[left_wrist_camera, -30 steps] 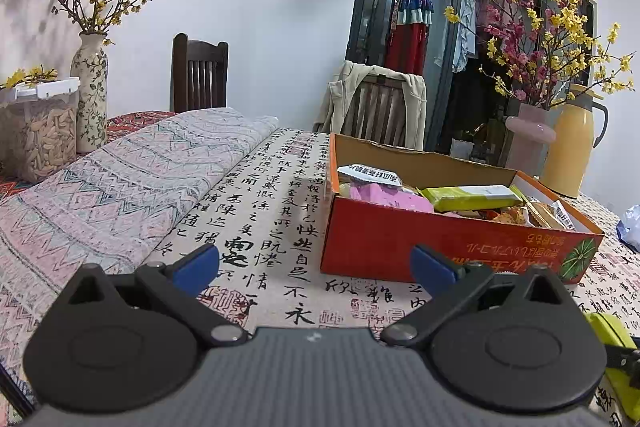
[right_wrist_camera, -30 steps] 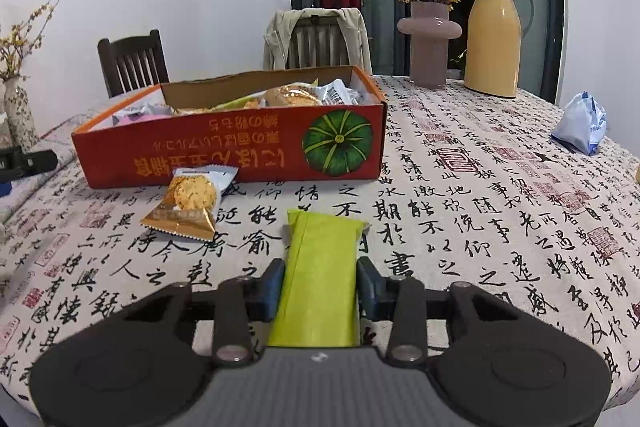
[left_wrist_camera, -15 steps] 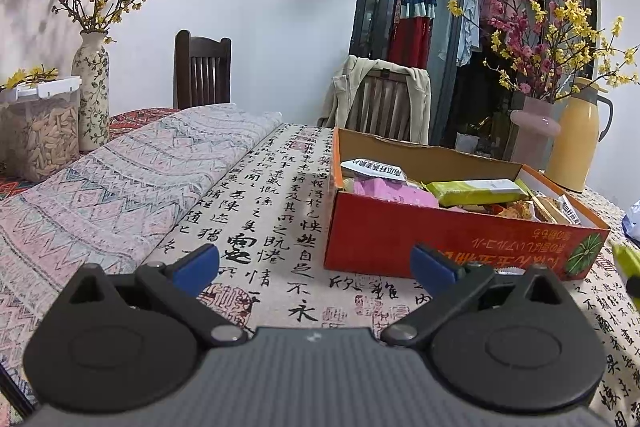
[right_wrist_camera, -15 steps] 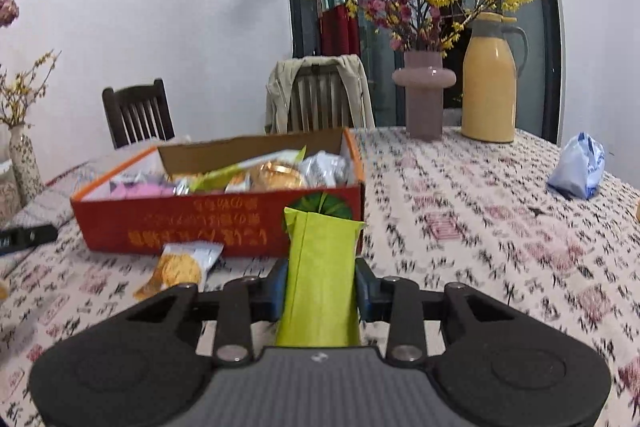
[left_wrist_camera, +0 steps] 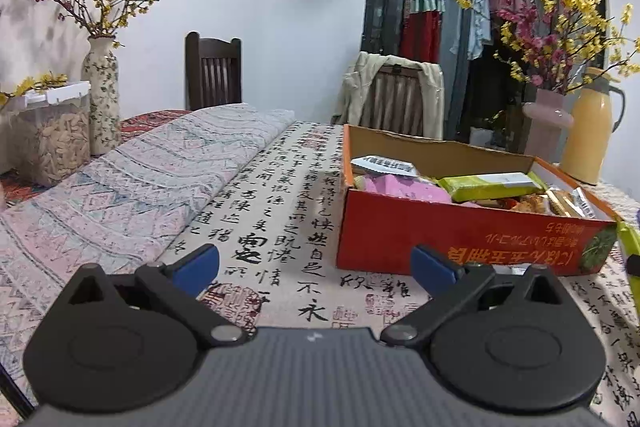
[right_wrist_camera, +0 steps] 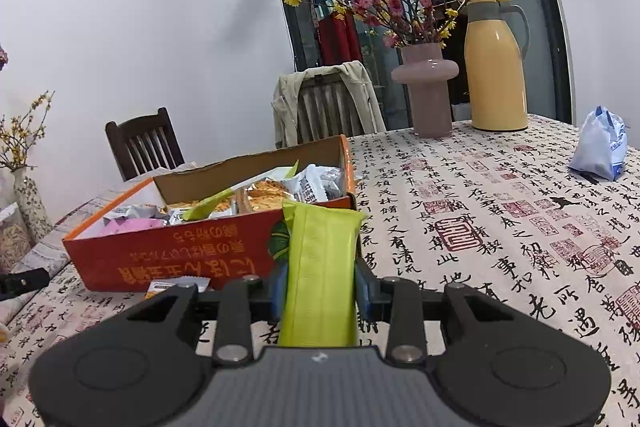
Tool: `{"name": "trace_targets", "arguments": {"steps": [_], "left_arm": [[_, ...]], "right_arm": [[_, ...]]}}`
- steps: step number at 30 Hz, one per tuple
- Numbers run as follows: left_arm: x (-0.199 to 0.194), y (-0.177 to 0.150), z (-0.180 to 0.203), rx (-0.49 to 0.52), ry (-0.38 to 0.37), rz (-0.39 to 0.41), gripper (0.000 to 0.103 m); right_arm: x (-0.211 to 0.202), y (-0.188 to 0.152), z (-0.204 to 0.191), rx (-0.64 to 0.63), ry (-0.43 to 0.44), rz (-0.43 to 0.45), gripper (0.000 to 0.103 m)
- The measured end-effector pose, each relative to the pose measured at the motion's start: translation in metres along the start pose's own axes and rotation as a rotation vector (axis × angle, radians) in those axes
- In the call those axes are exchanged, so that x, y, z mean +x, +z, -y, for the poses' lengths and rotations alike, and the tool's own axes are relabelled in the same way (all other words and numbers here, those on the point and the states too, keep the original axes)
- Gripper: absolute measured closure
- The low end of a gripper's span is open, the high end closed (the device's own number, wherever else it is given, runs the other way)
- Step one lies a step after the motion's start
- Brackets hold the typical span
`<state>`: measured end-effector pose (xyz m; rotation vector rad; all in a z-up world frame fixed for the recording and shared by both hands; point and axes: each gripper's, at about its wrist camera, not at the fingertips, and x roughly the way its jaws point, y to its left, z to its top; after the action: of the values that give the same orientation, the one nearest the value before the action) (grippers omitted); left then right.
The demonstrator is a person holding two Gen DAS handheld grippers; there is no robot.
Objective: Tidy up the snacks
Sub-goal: 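Grasp the small orange biscuit packet with the left gripper while the right holds the green packet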
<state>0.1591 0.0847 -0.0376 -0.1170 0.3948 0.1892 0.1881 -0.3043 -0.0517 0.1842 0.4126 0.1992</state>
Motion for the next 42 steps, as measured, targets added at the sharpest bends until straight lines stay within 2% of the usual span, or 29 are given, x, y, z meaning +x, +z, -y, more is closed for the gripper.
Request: {"name": "trace_targets", "arguments": {"steps": [3, 12, 16, 19, 25, 28, 29, 30, 32, 42], "left_arm": [[-0.002, 0.002, 0.007, 0.025, 0.009, -0.011, 0.000], [-0.008, 0.010, 0.078, 0.096, -0.141, -0.112, 0.000], [0.003, 0.006, 0.113, 0.133, -0.169, -0.187, 0.000], [0.013, 0.001, 0.135, 0.167, -0.149, -0.225, 0.002], [0.033, -0.004, 0.158, 0.184, -0.127, -0.303, 0.014], [0.042, -0.008, 0.167, 0.191, -0.118, -0.333, 0.030], [0.046, -0.009, 0.168, 0.192, -0.111, -0.346, 0.046], [0.048, -0.010, 0.169, 0.188, -0.110, -0.351, 0.055], [0.044, -0.009, 0.168, 0.190, -0.114, -0.339, 0.061], [0.018, 0.003, 0.156, 0.166, -0.167, -0.272, 0.062]], "right_arm": [[-0.001, -0.001, 0.000, 0.002, 0.013, 0.006, 0.070], [-0.004, -0.002, 0.003, 0.022, 0.034, 0.022, 0.070], [-0.005, -0.002, 0.005, 0.033, 0.040, 0.026, 0.070], [-0.005, -0.002, 0.005, 0.036, 0.043, 0.027, 0.070], [-0.005, -0.003, 0.006, 0.044, 0.057, 0.029, 0.070], [-0.005, -0.003, 0.006, 0.045, 0.061, 0.029, 0.070], [-0.006, -0.003, 0.005, 0.045, 0.062, 0.030, 0.070], [-0.006, -0.003, 0.005, 0.045, 0.064, 0.031, 0.070], [-0.006, -0.003, 0.005, 0.046, 0.064, 0.032, 0.070], [-0.008, -0.004, 0.002, 0.036, 0.053, 0.041, 0.070]]}}
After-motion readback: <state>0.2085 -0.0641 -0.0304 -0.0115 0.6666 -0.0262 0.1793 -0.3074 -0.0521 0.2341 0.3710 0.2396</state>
